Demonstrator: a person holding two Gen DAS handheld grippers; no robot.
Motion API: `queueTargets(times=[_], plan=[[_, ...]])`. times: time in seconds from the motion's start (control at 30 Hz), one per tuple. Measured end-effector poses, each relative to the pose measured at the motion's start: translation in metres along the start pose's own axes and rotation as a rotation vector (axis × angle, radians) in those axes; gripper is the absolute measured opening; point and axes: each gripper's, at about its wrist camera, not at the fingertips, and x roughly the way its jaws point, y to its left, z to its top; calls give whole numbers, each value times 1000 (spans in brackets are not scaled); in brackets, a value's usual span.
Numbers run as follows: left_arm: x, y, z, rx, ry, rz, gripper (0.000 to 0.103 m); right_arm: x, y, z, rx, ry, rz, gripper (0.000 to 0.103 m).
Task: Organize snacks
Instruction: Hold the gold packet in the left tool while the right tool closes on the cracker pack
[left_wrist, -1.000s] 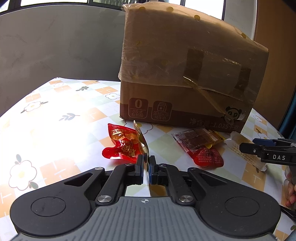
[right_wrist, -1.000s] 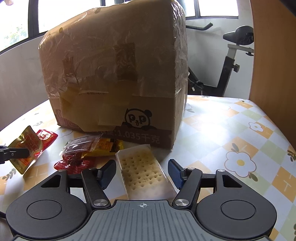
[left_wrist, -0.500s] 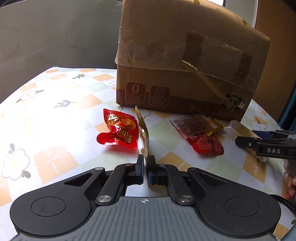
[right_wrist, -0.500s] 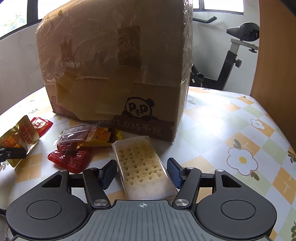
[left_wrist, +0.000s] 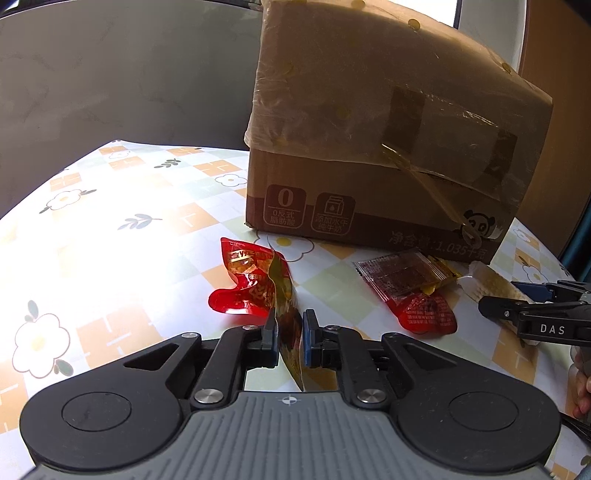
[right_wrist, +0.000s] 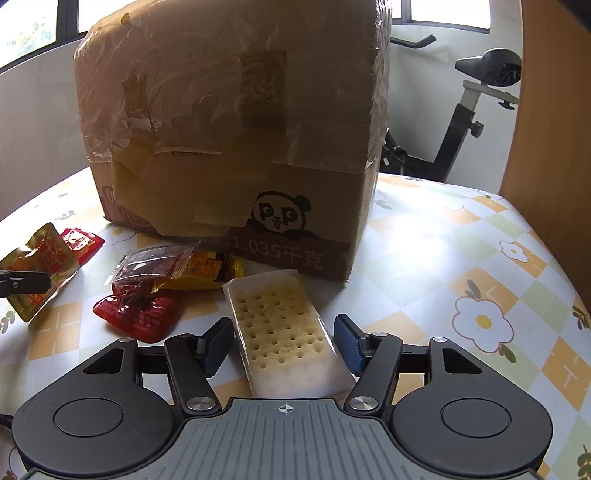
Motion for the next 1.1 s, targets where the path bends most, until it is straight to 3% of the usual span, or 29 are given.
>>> queueTargets(times=[0.17,0.27,0.7,1.1], plan=[[1,2,4,-9,-8,-11,13,0,0,0,0,0,0,59],[-4,3,3,-10,-38,-19,7,0,0,0,0,0,0,59],[-20,-9,-4,1,-69,-91,6,0,0,0,1,0,0,58],[-19,-10,-5,7,-73,-101,6,-1,-2,-1,10,-4,3,56]])
